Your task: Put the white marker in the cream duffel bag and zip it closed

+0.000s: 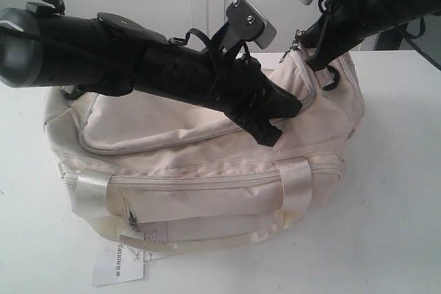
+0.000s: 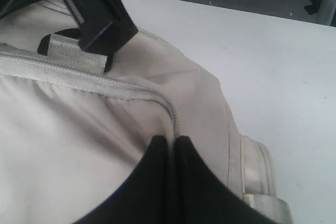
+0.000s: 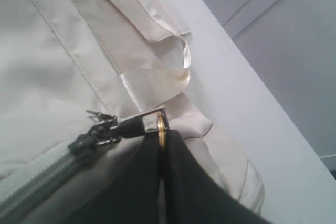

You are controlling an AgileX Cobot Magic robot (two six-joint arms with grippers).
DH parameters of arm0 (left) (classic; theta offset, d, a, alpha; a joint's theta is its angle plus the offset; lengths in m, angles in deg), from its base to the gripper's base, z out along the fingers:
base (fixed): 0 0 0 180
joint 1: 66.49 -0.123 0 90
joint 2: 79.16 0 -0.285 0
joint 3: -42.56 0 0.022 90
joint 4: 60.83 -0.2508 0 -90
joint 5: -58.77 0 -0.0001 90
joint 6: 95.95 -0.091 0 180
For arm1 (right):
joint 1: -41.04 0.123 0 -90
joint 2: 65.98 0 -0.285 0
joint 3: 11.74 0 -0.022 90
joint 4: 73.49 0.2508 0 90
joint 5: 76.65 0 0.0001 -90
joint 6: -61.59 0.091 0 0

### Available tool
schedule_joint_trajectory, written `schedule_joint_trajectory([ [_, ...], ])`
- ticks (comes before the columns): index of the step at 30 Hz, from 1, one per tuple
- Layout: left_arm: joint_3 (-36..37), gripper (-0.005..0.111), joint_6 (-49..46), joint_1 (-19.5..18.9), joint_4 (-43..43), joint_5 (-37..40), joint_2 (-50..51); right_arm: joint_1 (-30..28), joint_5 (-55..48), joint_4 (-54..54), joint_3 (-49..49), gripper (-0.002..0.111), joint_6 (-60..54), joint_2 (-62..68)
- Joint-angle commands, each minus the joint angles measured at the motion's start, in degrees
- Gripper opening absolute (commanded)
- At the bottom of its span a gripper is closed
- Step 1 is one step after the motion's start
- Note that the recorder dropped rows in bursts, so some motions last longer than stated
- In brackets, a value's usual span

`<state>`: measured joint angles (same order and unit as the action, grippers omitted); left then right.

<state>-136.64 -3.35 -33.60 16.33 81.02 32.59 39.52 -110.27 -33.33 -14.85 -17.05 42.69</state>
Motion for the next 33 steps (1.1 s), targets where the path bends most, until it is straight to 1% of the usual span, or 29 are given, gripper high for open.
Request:
schedule_joint_trajectory([
  [1,0.29,0.0,0.25,0.44,0.28,4.38,-0.64,-0.28,6.44,1.74,-0.2,0.002,5.52,-0.18],
  [3,0.29,0.0,0.25,0.44,0.28,4.38,-0.64,-0.28,6.44,1.74,-0.2,0.01,7.1,-0.18],
  [4,0.29,0.0,0.25,0.44,0.28,4.19,-0.64,-0.28,6.44,1.74,-0.2,0.016,7.1,-0.18],
  [5,0.29,0.001,0.25,0.44,0.28,3.84,-0.64,-0.28,6.33,1.74,-0.2,0.024,7.1,-0.18],
  [7,0.29,0.007,0.25,0.44,0.28,2.53,-0.64,-0.28,5.74,1.74,-0.2,0.042,8.97,-0.18],
  [8,0.29,0.015,0.43,0.44,0.28,1.37,-0.64,-0.28,5.62,1.74,-0.2,0.051,11.26,-0.18],
  [9,0.29,0.022,0.88,0.44,0.28,0.55,-0.64,-0.28,5.62,1.74,-0.2,0.057,14.44,-0.18],
  [10,0.29,0.034,1.85,0.44,0.28,-0.45,-0.64,-0.28,5.48,1.41,-0.2,0.064,17.69,-0.18],
  [11,0.29,0.044,2.2,0.44,0.28,-0.88,-0.8,-0.28,5.48,1.1,-0.2,0.067,20.28,-0.41],
  [12,0.29,0.054,2.81,0.44,0.28,-1.44,-0.93,-0.28,5.4,1.13,-0.2,0.069,21.94,-0.74],
  [13,0.29,0.068,3.65,0.44,0.28,-2.59,-1.25,-0.28,4.72,1.13,-0.2,0.069,23.93,-1.08],
  [14,0.29,0.076,4.36,0.44,0.28,-3.45,-1.73,-0.28,4.36,1.13,-0.2,0.069,24.72,-1.61],
  [16,0.29,0.085,6.44,0.44,0.28,-6.28,-2.81,-0.28,3.35,1.13,-0.2,0.069,26.7,-2.8],
  [19,0.29,0.084,6.72,0.44,0.28,-8.72,-4.84,-0.28,1.1,0.8,-0.2,0.069,29.9,-4.88],
  [23,0.29,0.084,6.72,0.44,-1.4,-8.97,-7.78,-0.28,-2.76,-4.83,-0.2,0.067,37.21,-7.54],
  [26,0.29,0.075,6.72,0.44,-4.58,-8.75,-9.91,-0.28,-6.59,-11.93,-0.2,0.06,42.07,-9.55],
  [28,0.4,0.062,6.86,0.44,-7.73,-8.51,-11.53,-0.28,-9.61,-17.29,-0.2,0.05,44.79,-10.75],
  [31,0.4,0.035,6.86,0.44,-11.9,-7.33,-13.66,-0.28,-13.26,-23.91,-0.2,0.028,49.51,-12.31],
  [33,0.4,0.019,6.86,0.44,-13.79,-6.03,-15.03,-0.28,-15.41,-25.7,-0.2,0.014,51.28,-13.13],
])
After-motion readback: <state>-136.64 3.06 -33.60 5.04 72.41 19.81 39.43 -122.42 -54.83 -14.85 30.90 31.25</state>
